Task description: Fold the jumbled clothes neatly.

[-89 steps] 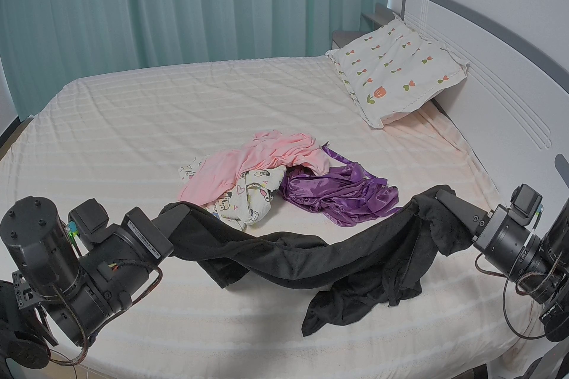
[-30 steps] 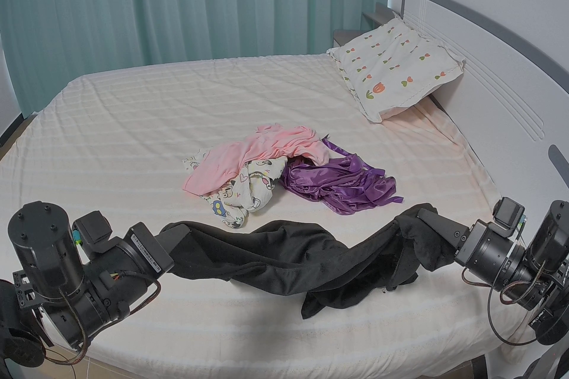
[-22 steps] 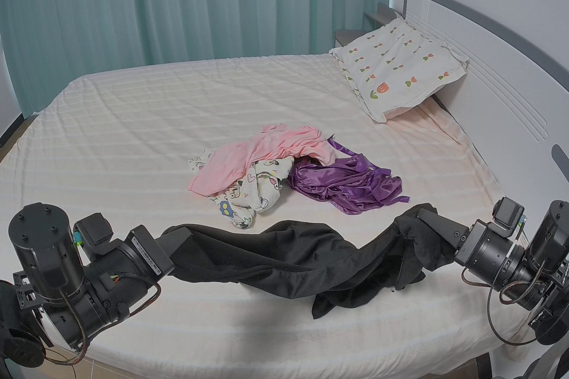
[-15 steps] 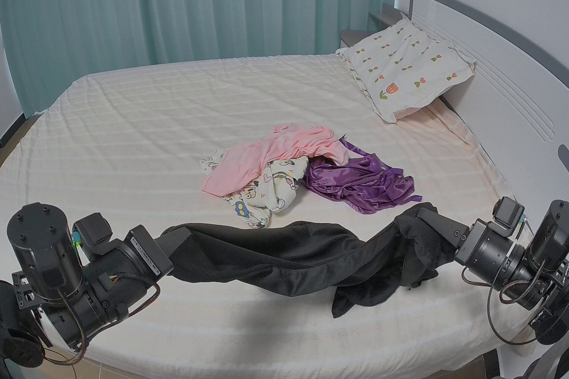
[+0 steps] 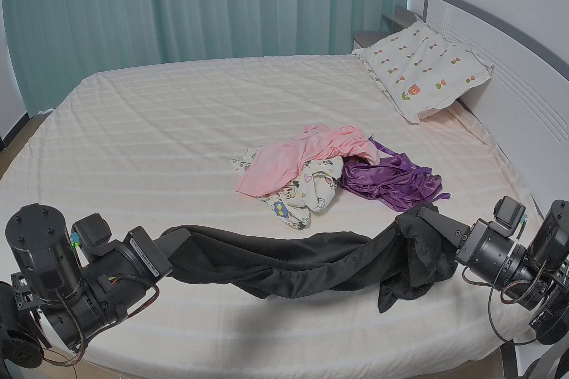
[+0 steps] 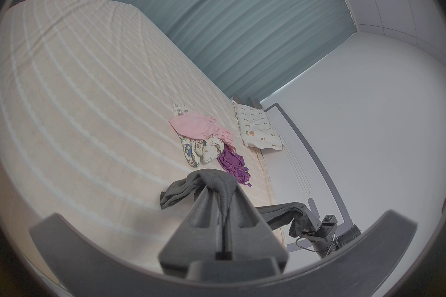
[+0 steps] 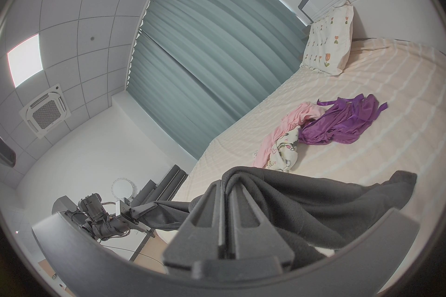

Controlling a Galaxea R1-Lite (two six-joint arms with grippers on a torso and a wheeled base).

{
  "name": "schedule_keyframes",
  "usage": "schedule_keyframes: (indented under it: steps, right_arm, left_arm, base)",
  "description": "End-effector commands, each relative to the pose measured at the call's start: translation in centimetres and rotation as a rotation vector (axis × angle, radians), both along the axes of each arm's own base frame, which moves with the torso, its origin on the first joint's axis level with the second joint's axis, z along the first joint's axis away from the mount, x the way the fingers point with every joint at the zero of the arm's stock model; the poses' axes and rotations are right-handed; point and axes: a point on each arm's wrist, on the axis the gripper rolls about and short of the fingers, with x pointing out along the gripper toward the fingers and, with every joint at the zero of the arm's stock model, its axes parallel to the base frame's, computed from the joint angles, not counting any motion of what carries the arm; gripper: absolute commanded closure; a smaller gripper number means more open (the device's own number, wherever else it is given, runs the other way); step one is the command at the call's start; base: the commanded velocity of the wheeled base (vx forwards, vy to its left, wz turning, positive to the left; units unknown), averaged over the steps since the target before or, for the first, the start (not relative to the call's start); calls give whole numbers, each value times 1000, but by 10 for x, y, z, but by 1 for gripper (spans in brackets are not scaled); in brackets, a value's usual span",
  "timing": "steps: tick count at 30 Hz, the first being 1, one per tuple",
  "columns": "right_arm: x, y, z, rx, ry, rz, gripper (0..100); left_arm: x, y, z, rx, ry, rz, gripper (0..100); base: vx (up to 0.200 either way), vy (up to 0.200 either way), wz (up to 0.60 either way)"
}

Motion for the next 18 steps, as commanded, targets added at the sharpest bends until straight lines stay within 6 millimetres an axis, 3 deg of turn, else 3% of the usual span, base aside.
schedule_keyframes:
  steps: [1,18]
  right_arm:
    - [-1,0,1,2,-4,3,100]
    - [-6,8,1,1,-3,30,100]
  left_arm:
    - [-1,0,0,-1,-1,-2,100]
    - [-3,0,-1,0,3,-9,100]
  base:
    - [0,200,0]
    - [0,200,0]
